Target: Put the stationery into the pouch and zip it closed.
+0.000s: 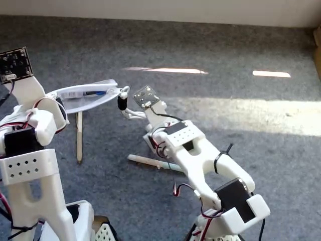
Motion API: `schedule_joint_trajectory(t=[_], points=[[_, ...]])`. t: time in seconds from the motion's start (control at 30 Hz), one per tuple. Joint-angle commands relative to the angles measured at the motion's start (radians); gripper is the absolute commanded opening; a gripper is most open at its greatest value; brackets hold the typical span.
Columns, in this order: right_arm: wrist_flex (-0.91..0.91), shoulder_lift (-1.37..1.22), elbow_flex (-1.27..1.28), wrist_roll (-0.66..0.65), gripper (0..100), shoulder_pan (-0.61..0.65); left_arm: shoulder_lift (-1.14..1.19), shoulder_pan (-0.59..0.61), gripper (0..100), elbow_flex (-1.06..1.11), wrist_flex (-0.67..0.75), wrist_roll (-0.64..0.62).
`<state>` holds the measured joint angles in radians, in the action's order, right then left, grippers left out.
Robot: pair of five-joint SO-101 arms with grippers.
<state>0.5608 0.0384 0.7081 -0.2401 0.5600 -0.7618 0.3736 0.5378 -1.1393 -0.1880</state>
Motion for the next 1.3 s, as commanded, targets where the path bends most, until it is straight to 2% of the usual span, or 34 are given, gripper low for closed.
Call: schedule_joint_trajectory(t=[0.0,0.27,0.43,0.5,0.87,1.2,1.27], points=[[0.061,0.01,-0.053,-0.051,0.7,-0.041,0.002,0.008,1,-0.016,-0.002,0.003],[0.352,0.002,-0.222,-0.097,0.9,-0.071,0.002,0.008,1,-0.016,0.002,0.003],[0.478,0.002,-0.294,-0.092,13.2,-0.071,0.002,0.008,1,-0.016,0.002,0.003],[0.489,0.001,-0.294,-0.092,15.6,-0.071,0.002,0.008,1,-0.016,0.0,0.003],[0.484,-0.008,-0.295,-0.092,15.6,-0.068,0.002,0.008,1,-0.016,-0.002,0.003],[0.539,-0.262,-0.449,-0.091,15.4,-0.071,0.002,0.008,1,-0.016,-0.002,0.003],[0.541,-0.271,-0.463,-0.091,11.8,-0.071,0.002,0.008,1,-0.016,-0.002,0.003]])
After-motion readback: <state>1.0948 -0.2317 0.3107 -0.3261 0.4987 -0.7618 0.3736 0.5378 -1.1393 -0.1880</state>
